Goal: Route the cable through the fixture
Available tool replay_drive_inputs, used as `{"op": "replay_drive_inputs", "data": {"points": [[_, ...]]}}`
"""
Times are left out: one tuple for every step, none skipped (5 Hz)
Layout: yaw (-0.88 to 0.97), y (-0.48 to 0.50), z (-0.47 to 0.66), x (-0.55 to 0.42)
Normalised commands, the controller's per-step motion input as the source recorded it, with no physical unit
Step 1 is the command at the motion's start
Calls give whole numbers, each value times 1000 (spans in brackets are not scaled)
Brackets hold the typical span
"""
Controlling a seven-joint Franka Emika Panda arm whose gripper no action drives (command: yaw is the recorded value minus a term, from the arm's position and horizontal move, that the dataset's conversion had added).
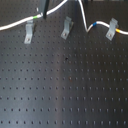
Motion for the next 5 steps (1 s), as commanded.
{"op": "replay_drive_inputs", "data": {"points": [[-717,39,255,-180],[-697,77,135,-332],[-751,104,140,-300],[-700,111,197,-235],[0,20,298,-31]]}}
